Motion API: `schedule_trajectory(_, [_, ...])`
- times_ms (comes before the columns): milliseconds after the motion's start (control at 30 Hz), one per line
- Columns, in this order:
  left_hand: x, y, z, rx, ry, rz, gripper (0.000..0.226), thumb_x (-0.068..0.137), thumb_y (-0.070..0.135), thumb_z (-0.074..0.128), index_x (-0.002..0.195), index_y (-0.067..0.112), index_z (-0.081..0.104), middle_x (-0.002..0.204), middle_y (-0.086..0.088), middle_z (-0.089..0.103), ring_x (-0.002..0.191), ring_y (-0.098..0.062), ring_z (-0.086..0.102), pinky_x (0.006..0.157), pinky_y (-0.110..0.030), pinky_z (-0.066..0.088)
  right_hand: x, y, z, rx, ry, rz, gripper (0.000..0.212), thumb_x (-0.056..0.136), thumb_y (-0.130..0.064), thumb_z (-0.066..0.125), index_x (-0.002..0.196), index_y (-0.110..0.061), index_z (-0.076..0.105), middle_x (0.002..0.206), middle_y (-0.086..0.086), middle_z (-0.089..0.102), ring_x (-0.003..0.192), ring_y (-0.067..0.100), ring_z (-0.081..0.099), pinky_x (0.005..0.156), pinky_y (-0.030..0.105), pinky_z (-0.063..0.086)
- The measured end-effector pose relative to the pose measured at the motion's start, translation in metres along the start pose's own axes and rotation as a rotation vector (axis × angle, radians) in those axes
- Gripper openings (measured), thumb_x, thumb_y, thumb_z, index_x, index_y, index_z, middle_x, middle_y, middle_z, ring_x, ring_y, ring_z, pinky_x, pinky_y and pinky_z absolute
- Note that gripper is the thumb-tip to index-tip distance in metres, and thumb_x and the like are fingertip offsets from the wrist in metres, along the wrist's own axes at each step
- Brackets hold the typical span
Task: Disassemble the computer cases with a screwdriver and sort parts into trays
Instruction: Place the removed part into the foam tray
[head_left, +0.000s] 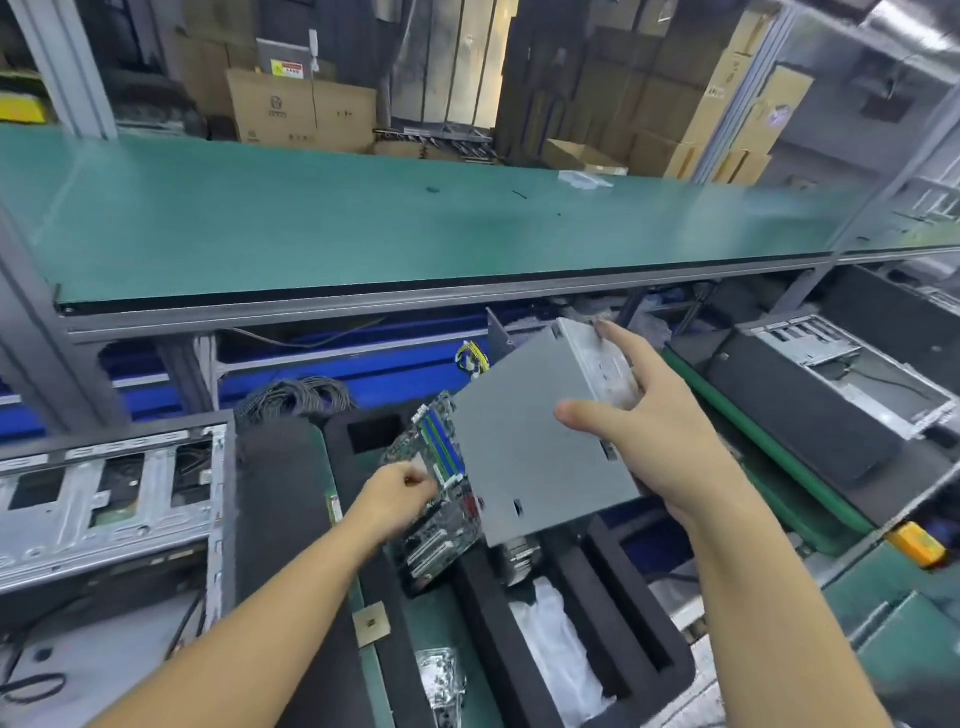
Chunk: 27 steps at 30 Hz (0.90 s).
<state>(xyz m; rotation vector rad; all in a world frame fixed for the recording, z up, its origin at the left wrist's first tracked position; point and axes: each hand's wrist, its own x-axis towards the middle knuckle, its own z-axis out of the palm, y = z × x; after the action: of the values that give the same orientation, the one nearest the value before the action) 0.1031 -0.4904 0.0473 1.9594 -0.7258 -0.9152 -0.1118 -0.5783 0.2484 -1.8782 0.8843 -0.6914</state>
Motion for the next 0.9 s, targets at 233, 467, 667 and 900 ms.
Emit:
schedule_trajectory(233, [0.059,-0.008,0.015,0.493,0.031,0.307,0.035,0.089,0.013,0.059,0.120,0.030,0.064,0.130,0.006,0.060,0.112,-0.020,0.058,0.095,-0.035,0.046,-0.006,0.035,-0.006,-0.209,-0.042,0.097,0.093,0.049,-0.057,0.073,0.134,-0.069,0.035,0.135,-0.022,0.047,0.100,-0.019,0.055,0.073,0.018,0.051])
schedule_trajectory(467, [0.114,0.036,0.037,1.083,-0.171,0.798,0.045,0.105,0.021,0.045,0.142,0.047,0.045,0.155,0.020,0.034,0.140,-0.019,0.028,0.098,-0.040,0.028,-0.032,0.048,-0.025,-0.278,-0.069,0.200,0.091,0.050,-0.061,0.072,0.130,-0.076,0.031,0.125,-0.041,0.039,0.092,-0.029,0.048,0.066,0.016,0.047])
schedule_trajectory(667, [0.122,0.042,0.037,1.265,-0.288,0.845,0.029,0.101,0.031,0.054,0.128,0.040,0.057,0.128,0.019,0.057,0.126,-0.011,0.043,0.099,-0.037,0.026,-0.047,0.053,-0.032,-0.277,-0.043,0.271,0.090,0.051,-0.062,0.073,0.128,-0.078,0.029,0.127,-0.040,0.037,0.101,-0.017,0.053,0.072,0.020,0.048])
schedule_trajectory(900, [0.130,0.045,0.032,1.311,-0.342,0.988,0.012,0.097,0.026,0.057,0.099,0.033,0.066,0.103,0.016,0.055,0.102,-0.009,0.051,0.103,-0.032,0.028,-0.057,0.055,-0.029,-0.349,-0.055,0.336,0.092,0.047,-0.069,0.067,0.128,-0.079,0.023,0.124,-0.034,0.040,0.087,-0.032,0.046,0.065,0.012,0.038])
